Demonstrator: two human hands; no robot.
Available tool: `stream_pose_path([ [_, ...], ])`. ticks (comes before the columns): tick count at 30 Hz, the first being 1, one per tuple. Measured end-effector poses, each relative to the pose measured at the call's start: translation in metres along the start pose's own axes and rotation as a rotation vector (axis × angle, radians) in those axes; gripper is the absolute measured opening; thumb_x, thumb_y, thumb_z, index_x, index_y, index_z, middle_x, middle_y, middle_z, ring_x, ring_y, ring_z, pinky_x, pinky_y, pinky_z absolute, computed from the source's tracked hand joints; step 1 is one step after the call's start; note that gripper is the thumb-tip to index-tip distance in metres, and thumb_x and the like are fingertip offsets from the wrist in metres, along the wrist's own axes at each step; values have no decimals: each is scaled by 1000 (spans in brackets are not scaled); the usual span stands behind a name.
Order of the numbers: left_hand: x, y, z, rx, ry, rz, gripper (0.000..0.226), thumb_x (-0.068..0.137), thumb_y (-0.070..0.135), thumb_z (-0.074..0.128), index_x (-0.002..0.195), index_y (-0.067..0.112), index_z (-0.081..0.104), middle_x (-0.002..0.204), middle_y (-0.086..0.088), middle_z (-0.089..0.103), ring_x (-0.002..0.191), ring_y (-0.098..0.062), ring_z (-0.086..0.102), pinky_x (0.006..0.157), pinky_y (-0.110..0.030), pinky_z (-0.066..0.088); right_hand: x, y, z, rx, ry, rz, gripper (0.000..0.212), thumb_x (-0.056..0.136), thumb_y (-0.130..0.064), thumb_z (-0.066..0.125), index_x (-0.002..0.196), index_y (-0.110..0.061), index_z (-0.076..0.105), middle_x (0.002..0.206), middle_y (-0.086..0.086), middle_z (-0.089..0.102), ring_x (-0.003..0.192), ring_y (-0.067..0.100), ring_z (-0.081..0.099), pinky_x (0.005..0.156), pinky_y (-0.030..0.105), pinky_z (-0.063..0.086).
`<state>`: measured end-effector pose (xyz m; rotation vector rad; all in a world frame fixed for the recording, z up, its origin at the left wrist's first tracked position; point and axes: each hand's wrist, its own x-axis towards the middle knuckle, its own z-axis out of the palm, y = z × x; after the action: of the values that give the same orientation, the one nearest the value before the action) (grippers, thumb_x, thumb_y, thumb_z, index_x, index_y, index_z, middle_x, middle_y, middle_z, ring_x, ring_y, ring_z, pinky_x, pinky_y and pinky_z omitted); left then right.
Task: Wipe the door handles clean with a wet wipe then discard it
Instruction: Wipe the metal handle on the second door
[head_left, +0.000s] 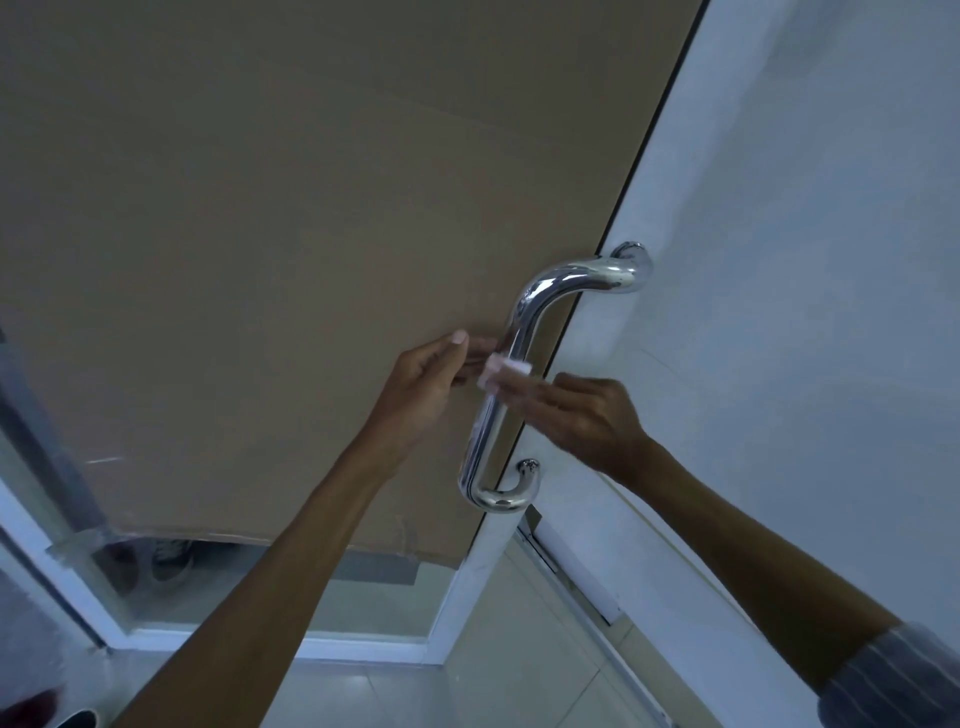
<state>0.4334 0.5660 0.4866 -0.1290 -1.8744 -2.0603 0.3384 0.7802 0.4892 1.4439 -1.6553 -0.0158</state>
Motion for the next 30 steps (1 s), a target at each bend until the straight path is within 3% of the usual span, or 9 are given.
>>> stream_pose_path([
  [2,-1,1,0,2,-8,2,37,113,28,39,121,16,73,110,5,80,109,-9,73,95,-20,52,-3,2,2,-27,-37,-59,57,95,-1,73,146,-24,62,156,-10,54,62,7,57,52,28,53],
  [6,-1,2,-1,13,-15,-3,36,114,28,38,122,21,73,114,9,79,113,-7,71,95,-19,51,9,10,-3,-3,42,48,55,94,-1,75,144,-22,64,153,-9,57,59,8,57,51,26,51],
  [10,1,2,-1,28,-7,0,38,113,29,39,122,16,73,112,3,79,111,-11,73,97,-22,53,6,16,-5,-43,-24,-130,56,97,-2,71,148,-24,60,157,-10,52,60,7,55,50,28,52],
  [13,-1,2,-1,29,-6,-14,36,113,28,39,119,23,74,114,7,79,114,-9,71,101,-27,51,22,35,-23,-46,95,7,48,99,-5,72,142,-24,66,152,-9,59,58,7,59,48,29,53],
  [16,1,1,0,47,5,-9,39,113,30,39,123,15,74,118,3,78,117,-12,70,106,-35,50,36,43,-38,-104,237,163,38,101,-7,70,136,-21,71,144,-6,65,58,7,65,46,29,52],
  [21,1,0,1,59,7,-9,39,113,32,39,123,16,74,119,4,78,117,-12,70,104,-35,49,39,33,-32,-61,340,447,34,104,-8,67,136,-18,71,144,-5,65,58,7,65,42,29,48],
  [26,1,2,2,45,11,-11,37,113,29,39,123,18,73,116,4,78,114,-12,72,101,-32,52,36,5,-10,-57,182,201,40,101,-8,68,139,-21,69,149,-9,61,58,2,62,47,21,49],
  [30,2,0,1,53,31,-17,34,113,30,41,115,28,75,111,5,79,111,-11,72,104,-34,53,15,-18,13,25,88,190,39,101,-10,68,139,-22,69,153,-11,57,57,1,60,48,20,50],
])
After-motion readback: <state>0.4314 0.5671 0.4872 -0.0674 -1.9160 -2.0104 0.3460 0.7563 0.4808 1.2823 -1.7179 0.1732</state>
